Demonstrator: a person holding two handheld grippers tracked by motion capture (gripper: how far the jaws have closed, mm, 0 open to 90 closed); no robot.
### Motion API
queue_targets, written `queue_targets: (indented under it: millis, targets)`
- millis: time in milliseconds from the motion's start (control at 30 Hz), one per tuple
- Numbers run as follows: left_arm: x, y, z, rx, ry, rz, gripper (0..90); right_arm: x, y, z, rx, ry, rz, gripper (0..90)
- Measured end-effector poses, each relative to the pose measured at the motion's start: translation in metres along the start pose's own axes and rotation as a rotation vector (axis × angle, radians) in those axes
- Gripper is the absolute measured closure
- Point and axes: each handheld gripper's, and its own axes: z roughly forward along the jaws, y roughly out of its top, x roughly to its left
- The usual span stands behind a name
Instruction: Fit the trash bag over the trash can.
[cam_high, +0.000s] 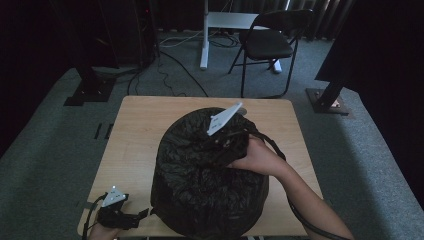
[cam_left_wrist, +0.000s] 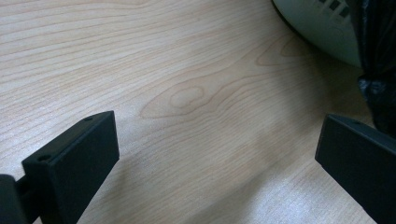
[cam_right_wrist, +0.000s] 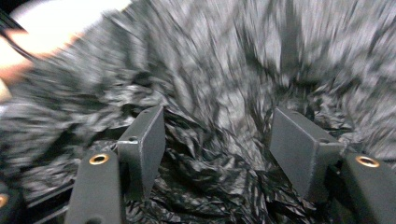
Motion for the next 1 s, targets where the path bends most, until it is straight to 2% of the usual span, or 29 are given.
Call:
queue_targets:
  millis: [167, 300, 367, 400, 467, 533, 633, 767, 833, 867, 1000]
  targets:
    - [0.0, 0.0, 0.0, -0.003, -0.002, -0.002, 0.0, 0.0, 0.007, 0.037, 0.278, -0.06, 0.009, 35.4]
    - [0.0, 0.0, 0.0, -0.001, -0.002, 0.004, 0.0, 0.001, 0.005, 0.063, 0.48, -0.098, -0.011, 34.3]
    - [-0.001, 0.0, 0.0, 0.0, -0.005, 0.006, 0.0, 0.001, 0.003, 0.073, 0.556, -0.111, -0.02, 33.5]
    - [-0.001, 0.0, 0.0, 0.0, -0.005, 0.005, 0.0, 0.002, 0.003, 0.075, 0.573, -0.112, -0.023, 33.4]
    - [-0.001, 0.0, 0.0, 0.001, -0.009, 0.006, 0.0, 0.003, 0.004, 0.074, 0.561, -0.111, -0.025, 33.2]
    - [-0.002, 0.0, 0.0, 0.004, -0.009, 0.013, 0.0, 0.002, 0.008, 0.066, 0.51, -0.108, -0.01, 33.2]
    - [-0.002, 0.0, -0.001, 0.002, -0.01, 0.013, 0.0, 0.0, 0.016, 0.04, 0.384, -0.089, 0.011, 33.3]
    - [-0.001, 0.0, -0.001, -0.002, -0.011, 0.008, 0.0, -0.007, 0.026, 0.005, 0.24, -0.095, 0.045, 32.9]
    - [-0.001, 0.0, 0.0, -0.001, -0.009, 0.007, 0.0, -0.009, 0.028, 0.0, 0.218, -0.101, 0.061, 32.6]
    - [-0.001, 0.0, 0.0, -0.001, -0.01, 0.007, 0.0, -0.017, 0.033, -0.004, 0.191, -0.14, 0.087, 32.5]
    - [-0.001, 0.0, -0.001, -0.002, -0.01, 0.006, 0.0, -0.026, 0.035, -0.001, 0.189, -0.161, 0.121, 32.5]
